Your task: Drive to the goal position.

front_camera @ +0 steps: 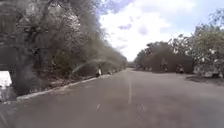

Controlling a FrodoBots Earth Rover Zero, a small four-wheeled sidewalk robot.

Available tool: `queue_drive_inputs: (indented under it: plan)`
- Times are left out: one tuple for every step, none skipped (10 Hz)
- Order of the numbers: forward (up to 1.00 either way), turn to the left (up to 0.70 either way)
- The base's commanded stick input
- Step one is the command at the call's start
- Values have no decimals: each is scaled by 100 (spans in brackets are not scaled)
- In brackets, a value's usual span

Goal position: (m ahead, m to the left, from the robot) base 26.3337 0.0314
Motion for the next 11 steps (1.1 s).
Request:
queue_drive_inputs:
  plan:
    - [70,0]
    - [70,0]
    - [70,0]
    - [70,0]
    - [70,0]
    - [70,0]
    - [70,0]
    - [70,0]
    - [70,0]
    - [70,0]
    - [70,0]
